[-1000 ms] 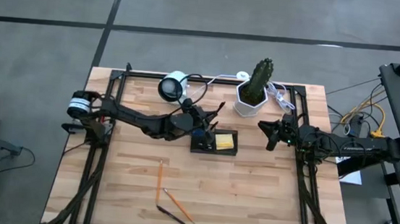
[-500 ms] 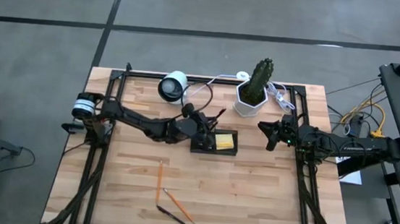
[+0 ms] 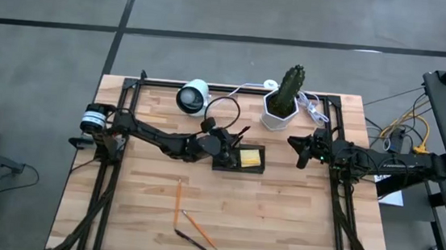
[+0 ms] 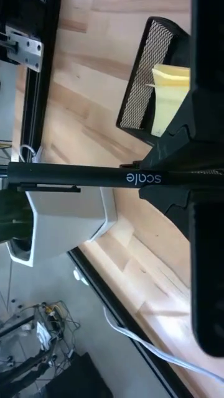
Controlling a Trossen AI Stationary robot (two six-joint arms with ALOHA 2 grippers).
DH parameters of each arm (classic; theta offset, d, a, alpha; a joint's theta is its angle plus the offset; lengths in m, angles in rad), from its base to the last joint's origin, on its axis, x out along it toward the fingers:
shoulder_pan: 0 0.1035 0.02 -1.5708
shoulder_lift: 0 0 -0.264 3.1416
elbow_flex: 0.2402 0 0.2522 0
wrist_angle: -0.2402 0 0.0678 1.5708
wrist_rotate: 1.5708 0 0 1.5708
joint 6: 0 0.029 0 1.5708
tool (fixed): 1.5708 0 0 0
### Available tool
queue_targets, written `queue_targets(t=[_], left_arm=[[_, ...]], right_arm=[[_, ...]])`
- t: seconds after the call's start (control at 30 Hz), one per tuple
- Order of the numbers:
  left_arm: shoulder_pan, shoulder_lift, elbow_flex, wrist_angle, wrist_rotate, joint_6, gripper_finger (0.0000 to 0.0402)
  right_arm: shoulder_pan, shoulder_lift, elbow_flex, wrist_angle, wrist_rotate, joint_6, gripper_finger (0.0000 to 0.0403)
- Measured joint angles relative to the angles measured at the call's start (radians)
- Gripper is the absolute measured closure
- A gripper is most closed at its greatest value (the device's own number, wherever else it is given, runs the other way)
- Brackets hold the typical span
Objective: Pick and place office supplies into organizer
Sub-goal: Put the top black pen into the black desk organizer
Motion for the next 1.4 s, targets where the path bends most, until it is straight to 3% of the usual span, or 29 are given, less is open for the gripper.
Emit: queue_targets(t=[1.17, 1.4], left_arm=[[0.001, 0.0, -0.082, 0.117, 0.03, -0.028, 0.0385], [0.001, 0.0, -0.082, 0.116, 0.074, -0.028, 0.0354]], right_arm=[[0.0, 0.0, 0.0, 0.002, 0.001, -0.001, 0.0349], [0.0, 0.0, 0.0, 0.002, 0.001, -0.001, 0.0349]])
